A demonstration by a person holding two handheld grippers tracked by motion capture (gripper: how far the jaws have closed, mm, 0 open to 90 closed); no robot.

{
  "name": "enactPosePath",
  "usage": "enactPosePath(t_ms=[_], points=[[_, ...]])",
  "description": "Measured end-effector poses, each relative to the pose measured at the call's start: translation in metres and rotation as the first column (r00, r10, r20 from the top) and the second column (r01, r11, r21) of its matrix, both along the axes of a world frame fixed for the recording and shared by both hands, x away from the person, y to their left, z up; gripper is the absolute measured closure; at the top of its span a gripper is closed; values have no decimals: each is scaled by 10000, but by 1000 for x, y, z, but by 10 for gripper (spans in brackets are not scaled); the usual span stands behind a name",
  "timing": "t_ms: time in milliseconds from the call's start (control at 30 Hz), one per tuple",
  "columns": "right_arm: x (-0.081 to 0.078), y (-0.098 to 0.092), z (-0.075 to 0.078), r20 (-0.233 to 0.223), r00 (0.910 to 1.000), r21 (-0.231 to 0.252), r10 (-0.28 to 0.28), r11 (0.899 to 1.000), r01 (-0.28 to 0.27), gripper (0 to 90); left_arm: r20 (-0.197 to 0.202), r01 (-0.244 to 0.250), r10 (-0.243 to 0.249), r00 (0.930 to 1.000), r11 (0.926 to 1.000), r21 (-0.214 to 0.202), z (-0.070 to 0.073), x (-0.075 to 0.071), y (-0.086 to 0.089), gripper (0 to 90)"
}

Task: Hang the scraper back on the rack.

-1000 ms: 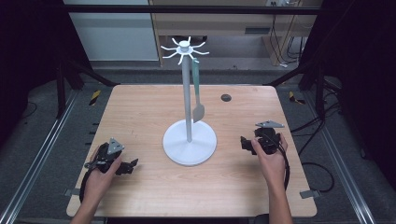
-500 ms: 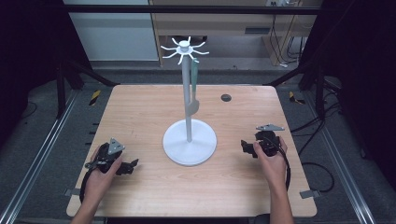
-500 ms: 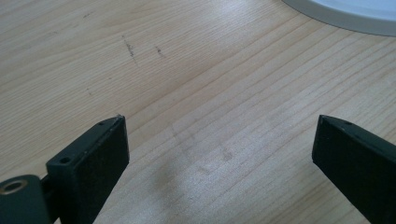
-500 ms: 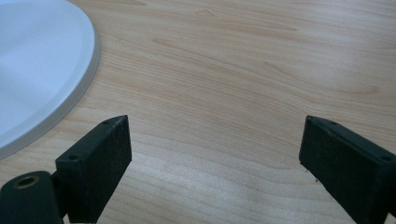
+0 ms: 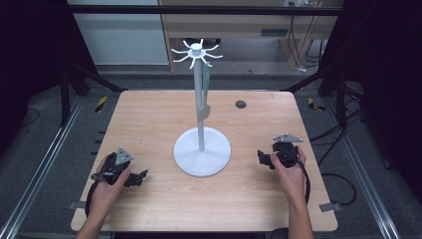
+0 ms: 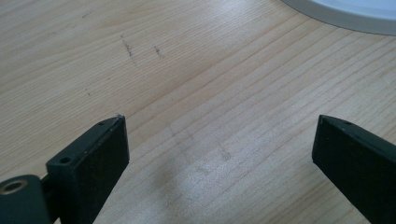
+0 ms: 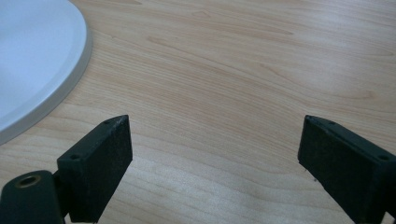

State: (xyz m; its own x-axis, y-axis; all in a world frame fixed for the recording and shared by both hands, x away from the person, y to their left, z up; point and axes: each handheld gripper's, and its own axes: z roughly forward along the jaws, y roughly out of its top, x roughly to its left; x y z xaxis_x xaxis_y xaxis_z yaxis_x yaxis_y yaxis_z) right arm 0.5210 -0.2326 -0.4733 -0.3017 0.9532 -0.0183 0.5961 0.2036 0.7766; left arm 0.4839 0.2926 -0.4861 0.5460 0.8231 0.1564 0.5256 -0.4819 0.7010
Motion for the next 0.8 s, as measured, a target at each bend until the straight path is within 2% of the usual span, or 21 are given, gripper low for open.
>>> enactPosePath(t_ms=[200, 433, 667, 800], points=[[1, 0, -2, 201, 9997, 175, 105, 9998, -109, 106, -6, 32, -32, 10000, 10000, 27, 0, 0, 0, 36], [2, 4, -5, 198, 9993, 373, 315, 9988, -323, 104, -5, 16, -16, 10000, 10000, 24, 0, 0, -1, 36], [3, 9, -10, 15, 9989, 265, 477, 9985, -477, 101, -6, 36, -36, 10000, 10000, 43, 0, 0, -1, 36], [3, 8, -12, 100, 9994, 203, 341, 9992, -343, 102, -11, 34, -34, 10000, 10000, 47, 0, 0, -1, 36]])
